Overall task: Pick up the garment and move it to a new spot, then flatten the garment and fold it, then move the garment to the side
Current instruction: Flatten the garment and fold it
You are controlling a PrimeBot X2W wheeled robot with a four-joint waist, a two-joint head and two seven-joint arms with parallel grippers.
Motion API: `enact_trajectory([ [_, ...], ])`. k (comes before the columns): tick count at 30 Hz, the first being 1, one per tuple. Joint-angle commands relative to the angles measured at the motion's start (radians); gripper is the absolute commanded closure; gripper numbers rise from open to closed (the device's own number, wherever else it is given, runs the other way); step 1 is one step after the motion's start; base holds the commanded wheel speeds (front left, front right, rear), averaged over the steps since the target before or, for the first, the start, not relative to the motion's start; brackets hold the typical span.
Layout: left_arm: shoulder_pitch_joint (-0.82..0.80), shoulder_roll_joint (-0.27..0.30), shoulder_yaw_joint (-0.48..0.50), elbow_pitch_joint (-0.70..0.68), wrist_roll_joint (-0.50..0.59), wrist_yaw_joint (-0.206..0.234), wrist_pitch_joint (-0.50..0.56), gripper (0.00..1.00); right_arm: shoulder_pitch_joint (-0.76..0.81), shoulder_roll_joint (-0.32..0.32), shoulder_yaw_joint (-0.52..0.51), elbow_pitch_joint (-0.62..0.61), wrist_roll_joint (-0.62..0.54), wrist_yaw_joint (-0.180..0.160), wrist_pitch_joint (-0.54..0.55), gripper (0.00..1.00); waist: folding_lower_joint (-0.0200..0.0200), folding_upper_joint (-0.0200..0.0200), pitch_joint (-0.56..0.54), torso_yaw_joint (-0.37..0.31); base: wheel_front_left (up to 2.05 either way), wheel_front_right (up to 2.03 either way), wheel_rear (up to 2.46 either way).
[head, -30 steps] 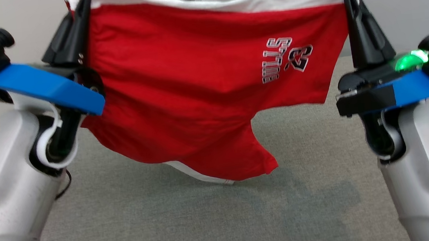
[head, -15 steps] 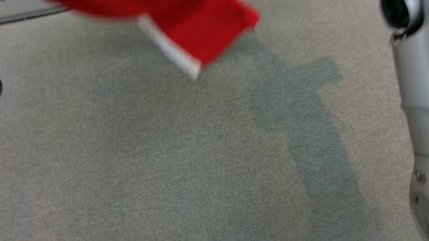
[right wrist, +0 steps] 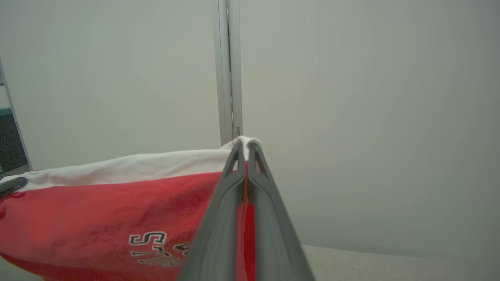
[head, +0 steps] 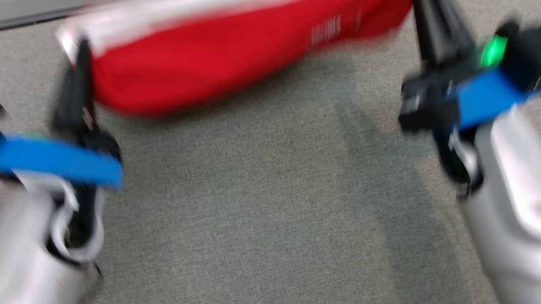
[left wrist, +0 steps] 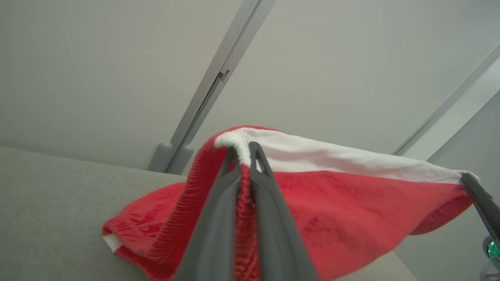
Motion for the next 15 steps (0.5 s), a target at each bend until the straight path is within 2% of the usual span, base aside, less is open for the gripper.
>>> enact_trajectory([
  [1,0.108,-0.021,0.009,-0.001,-0.006,-0.002,-0.005,1.0,0.112,-0.003,0.026,-0.022,0.024,0.0,-0.005,1.0,0.0,-0.0003,-0.031,-0.012,0.0,0.0,0.0],
  [6,0.342,-0.105,0.063,0.007,0.011,-0.002,-0.005,1.0,0.372,-0.004,0.046,-0.063,0.086,0.0,-0.005,1.0,0.0,-0.0003,-0.108,-0.009,0.0,0.0,0.0],
  [10,0.445,-0.144,0.063,0.008,0.045,-0.002,-0.005,1.0,0.496,-0.003,0.032,-0.082,0.119,0.0,-0.005,1.0,0.0,-0.0003,-0.163,-0.005,0.0,0.0,0.0],
  [13,0.521,-0.173,0.07,0.009,0.071,-0.002,-0.005,1.0,0.59,-0.004,-0.014,-0.109,0.172,0.0,-0.005,1.0,0.0,-0.0003,-0.217,0.003,0.0,0.0,0.0],
  [15,0.557,-0.193,0.097,0.011,0.077,-0.002,-0.005,1.0,0.638,-0.003,-0.006,-0.121,0.164,0.0,-0.005,1.0,0.0,-0.0003,-0.249,0.005,0.0,0.0,0.0],
])
